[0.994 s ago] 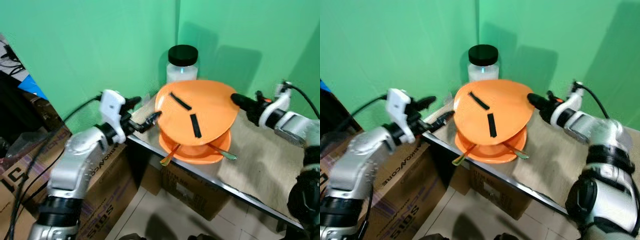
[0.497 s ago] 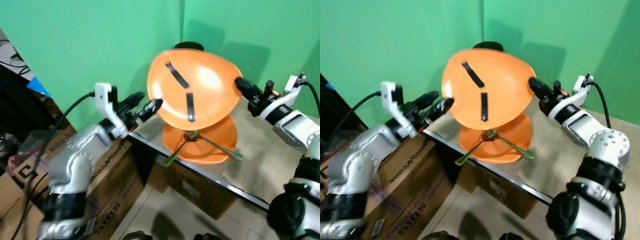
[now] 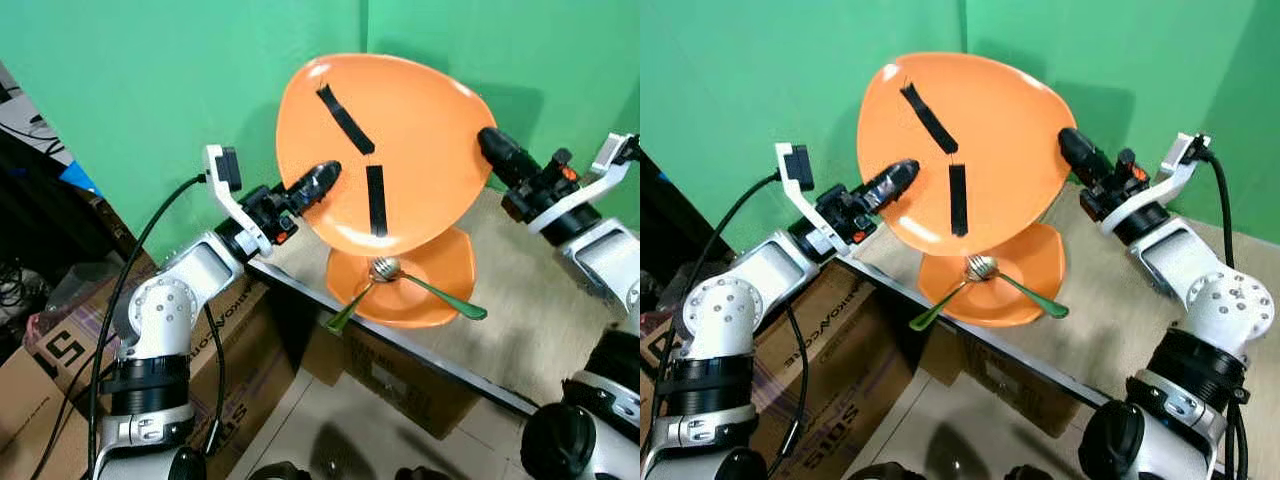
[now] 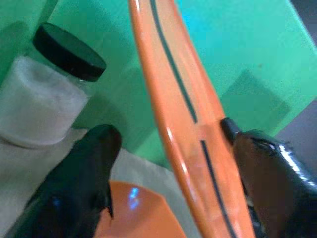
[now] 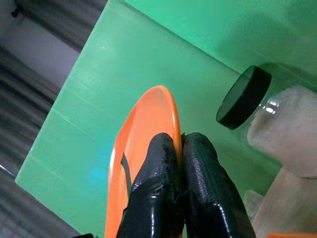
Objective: Setting the table
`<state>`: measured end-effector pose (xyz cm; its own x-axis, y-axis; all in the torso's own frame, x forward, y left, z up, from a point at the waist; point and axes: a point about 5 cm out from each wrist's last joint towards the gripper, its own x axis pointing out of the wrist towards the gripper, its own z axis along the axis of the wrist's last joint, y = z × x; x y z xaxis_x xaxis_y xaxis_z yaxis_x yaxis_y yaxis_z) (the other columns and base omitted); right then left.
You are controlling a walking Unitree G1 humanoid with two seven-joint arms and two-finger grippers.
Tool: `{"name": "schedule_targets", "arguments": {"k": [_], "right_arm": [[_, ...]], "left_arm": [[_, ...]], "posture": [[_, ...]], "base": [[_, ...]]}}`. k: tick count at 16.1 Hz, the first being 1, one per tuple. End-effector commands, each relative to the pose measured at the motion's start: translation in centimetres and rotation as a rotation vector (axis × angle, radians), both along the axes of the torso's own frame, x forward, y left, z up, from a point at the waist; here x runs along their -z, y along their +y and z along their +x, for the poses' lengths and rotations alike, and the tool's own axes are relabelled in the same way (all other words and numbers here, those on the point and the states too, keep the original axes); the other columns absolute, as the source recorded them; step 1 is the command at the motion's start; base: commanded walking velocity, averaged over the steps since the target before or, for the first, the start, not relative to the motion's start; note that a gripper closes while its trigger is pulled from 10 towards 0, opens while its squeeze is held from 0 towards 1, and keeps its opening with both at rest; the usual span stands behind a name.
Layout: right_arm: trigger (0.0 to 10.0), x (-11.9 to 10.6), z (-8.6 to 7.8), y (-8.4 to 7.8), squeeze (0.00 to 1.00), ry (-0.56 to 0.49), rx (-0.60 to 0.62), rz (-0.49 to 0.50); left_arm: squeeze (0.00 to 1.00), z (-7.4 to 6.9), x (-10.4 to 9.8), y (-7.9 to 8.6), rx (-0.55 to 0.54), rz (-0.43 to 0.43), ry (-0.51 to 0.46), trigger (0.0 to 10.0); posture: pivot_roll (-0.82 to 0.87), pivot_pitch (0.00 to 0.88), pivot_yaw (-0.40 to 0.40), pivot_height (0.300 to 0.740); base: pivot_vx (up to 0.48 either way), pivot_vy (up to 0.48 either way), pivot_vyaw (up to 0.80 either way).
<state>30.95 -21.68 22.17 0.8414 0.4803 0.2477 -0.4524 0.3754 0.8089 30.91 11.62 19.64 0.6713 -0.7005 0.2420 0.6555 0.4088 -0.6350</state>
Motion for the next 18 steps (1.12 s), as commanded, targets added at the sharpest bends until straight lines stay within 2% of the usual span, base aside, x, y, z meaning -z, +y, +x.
{"name": "schedule_targets", "arguments": {"k": [1, 4, 8, 14, 18], "right_arm": [[0.0, -1.1, -0.3, 0.5, 0.00, -0.061, -0.029, 0.013], [0.0, -1.0, -0.2, 0.7, 0.00, -0.047, -0.023, -0.004], [0.0, -0.8, -0.2, 1.5, 0.00, -0.051, -0.038, -0.034], [0.0, -0.1, -0.4, 1.9, 0.00, -0.043, -0.035, -0.012], [0.0, 1.0, -1.6, 2.8, 0.00, -0.034, -0.044, 0.004]], "left_arm": [[0.00, 0.0, -0.4, 0.3, -0.001, -0.007, -0.008, 0.0], [0.00, 0.0, -0.5, 0.5, -0.021, -0.019, -0.010, 0.0], [0.00, -0.1, -1.0, 0.9, -0.023, -0.095, -0.004, 0.0], [0.00, -0.7, -0.5, 0.8, -0.001, -0.071, 0.020, 0.0], [0.00, -2.0, 0.9, 1.3, -0.012, -0.044, 0.061, 0.0]], "posture": [[-0.09, 0.000, 0.144, 0.740], [-0.08, 0.000, 0.132, 0.740], [-0.07, 0.000, 0.125, 0.740], [-0.07, 0.000, 0.124, 0.740], [-0.05, 0.000, 0.111, 0.740]], "base": [[0.000, 0.000, 0.00], [0.000, 0.000, 0.00], [0.000, 0.000, 0.00], [0.000, 0.000, 0.00], [0.000, 0.000, 0.00]]}}
